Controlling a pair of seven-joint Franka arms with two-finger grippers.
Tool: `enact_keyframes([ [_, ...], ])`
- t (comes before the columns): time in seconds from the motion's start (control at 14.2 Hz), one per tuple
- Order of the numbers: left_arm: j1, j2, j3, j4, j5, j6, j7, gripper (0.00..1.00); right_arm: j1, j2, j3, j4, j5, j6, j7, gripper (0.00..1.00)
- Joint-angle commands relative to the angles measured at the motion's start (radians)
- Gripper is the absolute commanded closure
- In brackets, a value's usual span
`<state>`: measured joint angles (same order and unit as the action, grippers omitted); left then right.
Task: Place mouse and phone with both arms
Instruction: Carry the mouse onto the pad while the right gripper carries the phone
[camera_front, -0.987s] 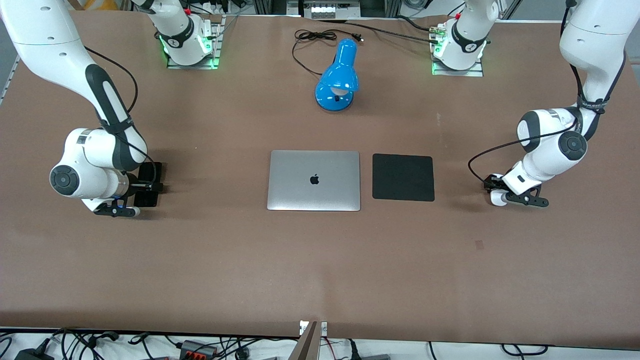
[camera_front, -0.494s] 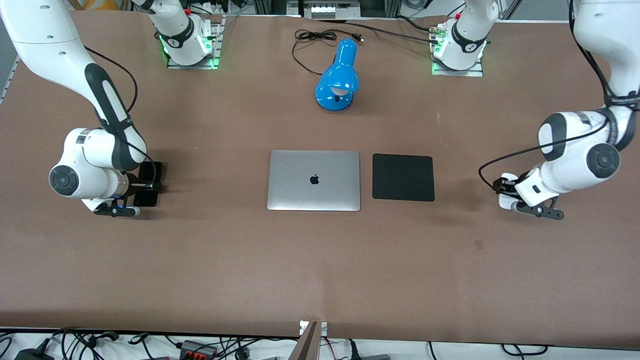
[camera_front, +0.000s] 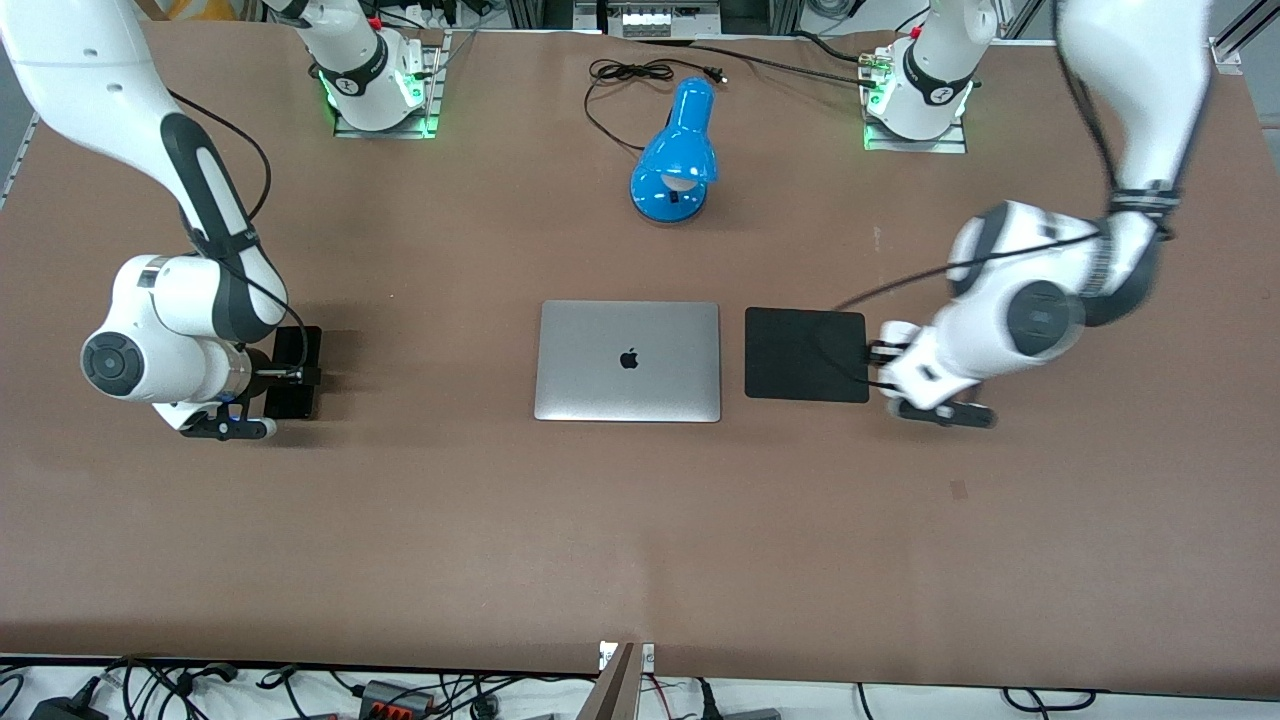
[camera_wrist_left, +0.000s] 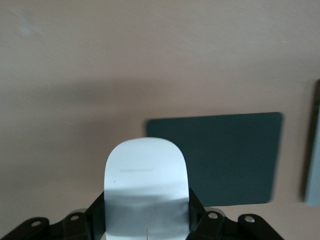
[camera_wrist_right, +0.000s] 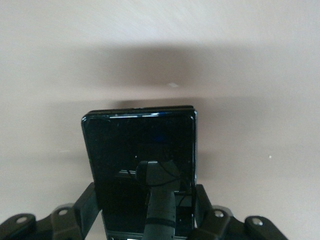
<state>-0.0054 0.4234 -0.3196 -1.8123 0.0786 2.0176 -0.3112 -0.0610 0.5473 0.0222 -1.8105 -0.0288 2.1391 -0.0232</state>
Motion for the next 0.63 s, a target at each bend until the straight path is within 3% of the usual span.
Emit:
enact_keyframes([
  [0.0,-0.097,0.050,0.004,-0.014,0.119,0.028,-0.163,0.60,0.029,-0.029,0.048,0.052,0.001,-0.065,0.002,0.77],
  [0.07,-0.117,0.054,0.002,-0.062,0.188,0.093,-0.208,0.60,0.055,-0.027,0.059,0.063,0.004,-0.065,0.012,0.77],
  [0.28,-0.120,0.051,0.001,-0.209,0.207,0.330,-0.337,0.60,0.148,-0.001,0.061,0.092,0.018,-0.062,0.110,0.77],
  [0.56,-0.122,0.086,0.001,-0.254,0.208,0.487,-0.414,0.60,0.256,0.069,0.061,0.149,0.061,-0.053,0.282,0.77],
])
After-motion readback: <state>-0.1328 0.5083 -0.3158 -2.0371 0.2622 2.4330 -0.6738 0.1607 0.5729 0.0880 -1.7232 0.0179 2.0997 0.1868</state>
